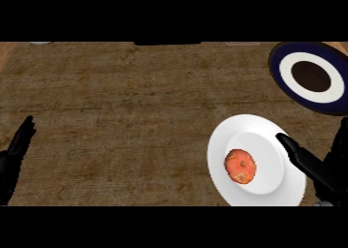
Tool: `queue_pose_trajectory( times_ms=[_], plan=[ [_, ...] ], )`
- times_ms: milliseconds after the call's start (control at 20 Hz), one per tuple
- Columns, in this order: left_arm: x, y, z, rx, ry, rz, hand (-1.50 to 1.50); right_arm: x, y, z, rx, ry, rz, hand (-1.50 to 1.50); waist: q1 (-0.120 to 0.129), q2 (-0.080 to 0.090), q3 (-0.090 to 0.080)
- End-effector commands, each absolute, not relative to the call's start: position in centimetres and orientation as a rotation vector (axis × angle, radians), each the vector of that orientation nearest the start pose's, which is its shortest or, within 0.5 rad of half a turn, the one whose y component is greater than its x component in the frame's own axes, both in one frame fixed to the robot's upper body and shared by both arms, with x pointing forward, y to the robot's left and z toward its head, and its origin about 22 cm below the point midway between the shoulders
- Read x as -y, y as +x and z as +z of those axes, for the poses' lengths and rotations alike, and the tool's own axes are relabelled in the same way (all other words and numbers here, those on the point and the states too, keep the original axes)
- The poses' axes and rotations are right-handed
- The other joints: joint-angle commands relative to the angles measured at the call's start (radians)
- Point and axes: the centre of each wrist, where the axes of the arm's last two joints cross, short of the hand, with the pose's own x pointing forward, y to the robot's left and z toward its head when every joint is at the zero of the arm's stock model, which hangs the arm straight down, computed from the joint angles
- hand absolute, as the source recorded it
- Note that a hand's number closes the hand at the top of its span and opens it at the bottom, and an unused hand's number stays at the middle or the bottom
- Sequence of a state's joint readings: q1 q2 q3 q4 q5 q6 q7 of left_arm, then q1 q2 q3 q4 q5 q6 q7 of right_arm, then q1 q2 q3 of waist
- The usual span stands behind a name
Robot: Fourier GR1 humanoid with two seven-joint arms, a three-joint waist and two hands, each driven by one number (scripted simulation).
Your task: Pick the squash from the plate and place it in the plate
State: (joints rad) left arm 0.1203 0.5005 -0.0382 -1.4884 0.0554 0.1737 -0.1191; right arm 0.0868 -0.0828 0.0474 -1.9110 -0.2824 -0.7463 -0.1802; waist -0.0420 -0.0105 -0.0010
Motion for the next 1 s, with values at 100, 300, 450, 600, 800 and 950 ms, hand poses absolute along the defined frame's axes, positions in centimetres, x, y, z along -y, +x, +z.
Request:
queue_pose_trajectory(
  times_ms=[100, 300, 450, 600, 800, 950],
  plan=[
    [-35.3, 21.9, -0.1, 1.491, 0.484, -0.273, 0.00, 18.9, 13.7, 7.9, 1.843, -0.384, -0.763, -1.50, 0.019, 0.007, -0.001],
    [-34.7, 20.6, -1.5, 1.506, 0.500, -0.286, 0.00, 20.1, 10.7, 7.5, 1.718, -0.368, -0.486, -1.50, 0.028, 0.007, -0.002],
    [-34.7, 21.2, -0.9, 1.519, 0.486, -0.295, 0.00, 23.2, 10.0, 7.4, 1.588, -0.435, -0.275, -1.50, 0.034, 0.012, -0.003],
    [-33.9, 21.6, -0.6, 1.512, 0.463, -0.279, 0.00, 23.6, 9.1, 8.0, 1.483, -0.489, -0.166, -1.50, 0.043, 0.015, -0.003],
    [-33.3, 21.3, 0.4, 1.523, 0.458, -0.317, 0.00, 25.7, 10.7, 10.2, 1.358, -0.490, -0.087, -1.50, 0.060, 0.015, -0.001],
    [-34.0, 20.5, -0.9, 1.498, 0.458, -0.307, 0.00, 25.8, 11.1, 11.6, 1.287, -0.482, -0.017, -1.50, 0.055, 0.013, -0.001]
  ],
)
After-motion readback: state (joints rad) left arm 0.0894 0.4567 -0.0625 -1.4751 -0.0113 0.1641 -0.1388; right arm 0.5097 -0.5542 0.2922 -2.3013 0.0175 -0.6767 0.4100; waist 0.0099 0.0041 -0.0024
